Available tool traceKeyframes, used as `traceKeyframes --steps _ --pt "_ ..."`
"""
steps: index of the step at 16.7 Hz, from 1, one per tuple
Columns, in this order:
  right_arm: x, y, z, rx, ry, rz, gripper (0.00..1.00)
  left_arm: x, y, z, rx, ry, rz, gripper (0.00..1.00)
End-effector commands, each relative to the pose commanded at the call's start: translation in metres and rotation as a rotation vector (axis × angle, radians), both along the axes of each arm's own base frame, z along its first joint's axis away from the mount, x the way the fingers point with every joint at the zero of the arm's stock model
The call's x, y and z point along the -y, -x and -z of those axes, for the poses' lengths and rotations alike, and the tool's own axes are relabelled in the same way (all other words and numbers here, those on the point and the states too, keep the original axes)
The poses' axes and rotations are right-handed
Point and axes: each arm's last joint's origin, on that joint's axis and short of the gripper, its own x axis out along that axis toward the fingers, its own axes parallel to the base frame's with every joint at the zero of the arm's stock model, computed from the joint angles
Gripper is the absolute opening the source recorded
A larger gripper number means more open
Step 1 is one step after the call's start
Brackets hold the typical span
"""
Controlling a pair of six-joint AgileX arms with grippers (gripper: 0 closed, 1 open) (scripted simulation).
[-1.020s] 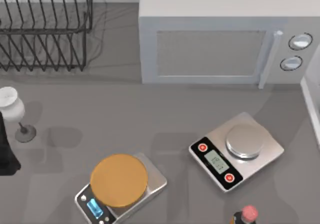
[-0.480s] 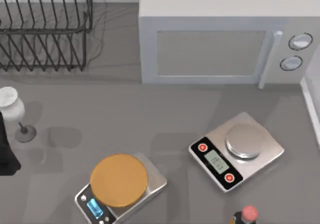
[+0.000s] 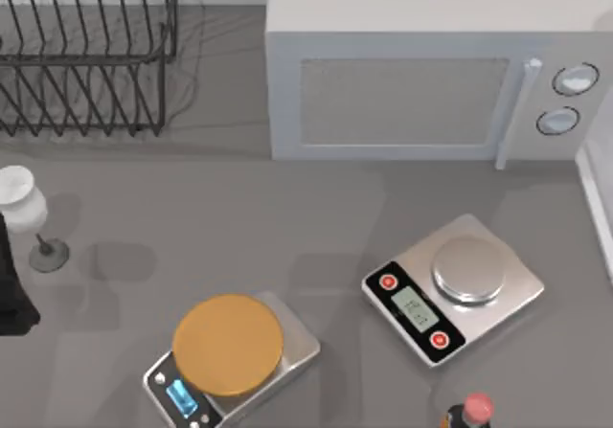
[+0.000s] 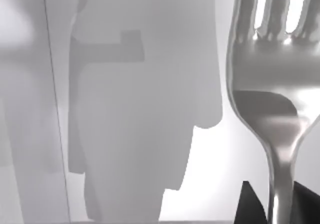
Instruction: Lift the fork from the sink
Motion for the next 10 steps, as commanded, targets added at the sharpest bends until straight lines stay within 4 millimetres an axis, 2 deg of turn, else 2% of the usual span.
traceKeyframes --steps 3,5,7,10 --pt "-0.008 0.011 -0.007 -0.030 -0.004 0.056 0.00 0.000 0.000 0.000 0.000 0.000 0.000 1.00" --pt "-0.022 0.027 -0.015 -0.069 -0.007 0.124 0.00 0.000 0.000 0.000 0.000 0.000 0.000 1.00" --pt "-0.046 0.047 -0.025 -0.115 -0.003 0.190 0.00 0.000 0.000 0.000 0.000 0.000 0.000 1.00" --pt "-0.097 0.085 -0.046 -0.155 0.016 0.233 0.00 0.000 0.000 0.000 0.000 0.000 0.000 1.00"
